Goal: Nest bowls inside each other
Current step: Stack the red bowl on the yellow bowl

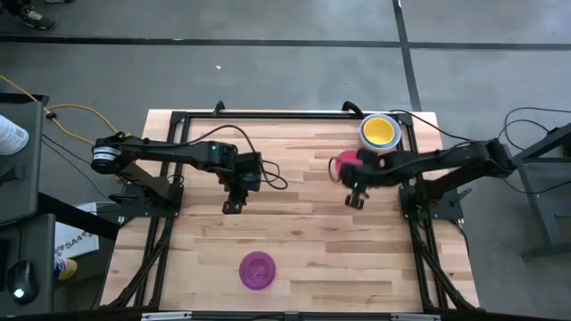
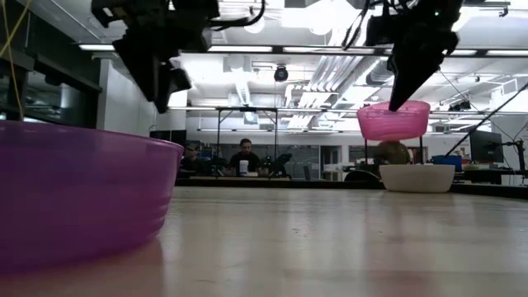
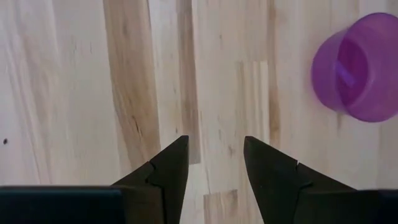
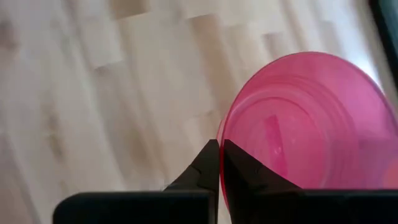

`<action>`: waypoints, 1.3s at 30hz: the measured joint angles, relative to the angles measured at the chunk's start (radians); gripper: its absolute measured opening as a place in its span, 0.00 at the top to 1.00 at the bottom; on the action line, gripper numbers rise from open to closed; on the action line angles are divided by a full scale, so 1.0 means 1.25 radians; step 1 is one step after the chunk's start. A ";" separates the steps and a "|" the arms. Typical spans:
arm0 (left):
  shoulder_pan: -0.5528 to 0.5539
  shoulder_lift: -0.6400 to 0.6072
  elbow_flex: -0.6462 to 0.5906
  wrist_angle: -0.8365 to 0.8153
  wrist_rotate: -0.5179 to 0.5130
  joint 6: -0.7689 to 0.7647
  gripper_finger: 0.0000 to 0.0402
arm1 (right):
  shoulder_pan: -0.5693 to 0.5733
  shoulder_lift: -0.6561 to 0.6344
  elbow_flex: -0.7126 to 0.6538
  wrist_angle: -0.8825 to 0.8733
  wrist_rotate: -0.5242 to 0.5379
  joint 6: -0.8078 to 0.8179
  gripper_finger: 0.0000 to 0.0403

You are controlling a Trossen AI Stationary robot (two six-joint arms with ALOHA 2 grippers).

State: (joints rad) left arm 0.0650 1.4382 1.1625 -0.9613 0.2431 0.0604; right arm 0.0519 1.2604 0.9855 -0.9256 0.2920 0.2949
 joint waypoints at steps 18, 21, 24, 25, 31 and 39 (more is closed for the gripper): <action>-0.085 -0.006 -0.085 0.071 0.004 -0.047 0.61 | -0.437 -0.074 -0.081 0.104 -0.037 -0.196 0.99; -0.120 -0.006 -0.085 0.080 0.003 -0.059 0.61 | -0.509 -0.074 -0.082 0.124 -0.076 -0.215 0.99; -0.155 -0.006 -0.085 0.086 0.002 -0.072 0.61 | -0.564 -0.074 -0.082 0.134 -0.084 -0.234 0.99; -0.165 -0.006 -0.085 0.090 0.001 -0.076 0.61 | -0.579 -0.074 -0.082 0.137 -0.089 -0.238 0.99; -0.217 -0.006 -0.085 0.129 0.000 -0.098 0.61 | -0.664 -0.074 -0.082 0.141 -0.137 -0.255 0.99; -0.266 -0.006 -0.085 0.147 -0.040 -0.141 0.61 | -0.720 -0.074 -0.082 0.143 -0.156 -0.261 0.99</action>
State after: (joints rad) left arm -0.2670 1.4311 1.0557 -0.7773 0.1933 -0.1158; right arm -0.8476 1.1683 0.8825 -0.7470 0.0964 -0.0311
